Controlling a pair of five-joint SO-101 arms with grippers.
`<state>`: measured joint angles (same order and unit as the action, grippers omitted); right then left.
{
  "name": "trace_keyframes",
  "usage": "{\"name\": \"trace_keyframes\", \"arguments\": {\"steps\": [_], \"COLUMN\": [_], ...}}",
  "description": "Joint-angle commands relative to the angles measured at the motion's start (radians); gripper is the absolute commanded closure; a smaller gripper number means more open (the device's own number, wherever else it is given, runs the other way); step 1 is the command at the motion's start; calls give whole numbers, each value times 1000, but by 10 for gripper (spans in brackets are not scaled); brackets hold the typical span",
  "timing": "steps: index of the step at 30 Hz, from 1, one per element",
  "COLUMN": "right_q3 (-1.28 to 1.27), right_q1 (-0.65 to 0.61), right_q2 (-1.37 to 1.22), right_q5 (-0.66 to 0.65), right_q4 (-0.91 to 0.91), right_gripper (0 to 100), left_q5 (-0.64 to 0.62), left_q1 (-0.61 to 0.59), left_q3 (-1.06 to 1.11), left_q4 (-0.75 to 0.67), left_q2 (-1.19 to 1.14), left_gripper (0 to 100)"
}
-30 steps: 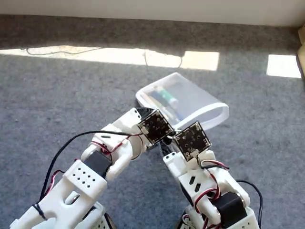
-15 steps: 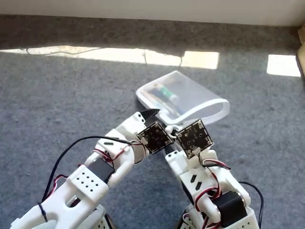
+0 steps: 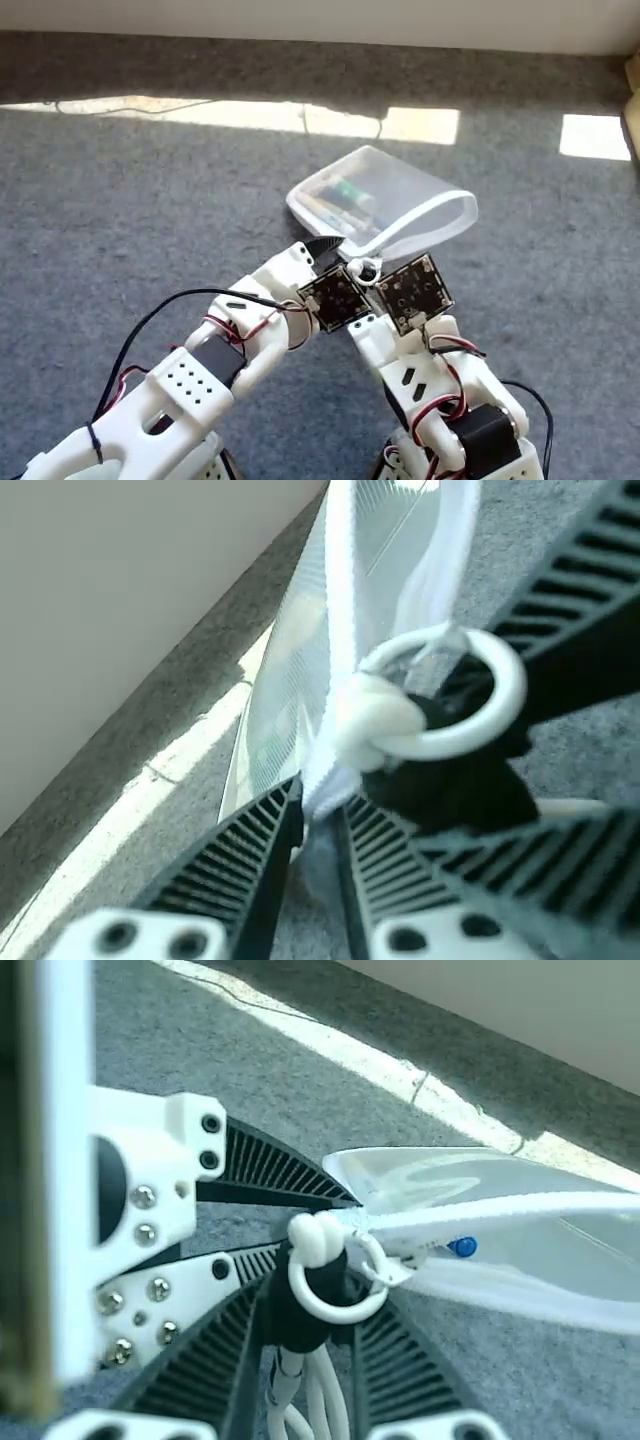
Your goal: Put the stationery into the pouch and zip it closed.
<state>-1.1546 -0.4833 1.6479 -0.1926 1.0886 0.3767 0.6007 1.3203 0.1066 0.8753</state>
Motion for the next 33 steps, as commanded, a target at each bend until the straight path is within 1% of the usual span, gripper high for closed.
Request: {"name": "trace_keyframes", "arguments": {"steps": [1, 6, 9, 13, 18, 23, 28, 30, 33], "right_q3": [81, 94, 94, 87, 85, 85, 88, 85, 84], "right_q1": [65, 114, 136, 197, 271, 291, 337, 346, 343], "right_q2": [7, 7, 7, 7, 7, 7, 7, 5, 1], "right_q5": [17, 17, 17, 17, 63, 64, 66, 66, 66], "right_q4": [-8, -10, -13, -82, -136, -137, -153, -168, -166], "right_gripper": [994, 994, 994, 994, 994, 994, 994, 994, 994], "left_q5": [-12, -12, -12, -14, -14, -14, -14, -14, -14], "left_q1": [22, 19, -15, -50, -54, -58, -91, -93, -84], "left_q3": [-13, -13, -16, -18, -15, -15, -15, -8, 15], "left_q4": [-21, -21, -21, -21, -21, -20, -20, -14, 48], "left_q2": [18, 18, 18, 18, 18, 19, 22, 54, 150], "left_gripper": [994, 994, 994, 994, 994, 994, 994, 994, 994]}}
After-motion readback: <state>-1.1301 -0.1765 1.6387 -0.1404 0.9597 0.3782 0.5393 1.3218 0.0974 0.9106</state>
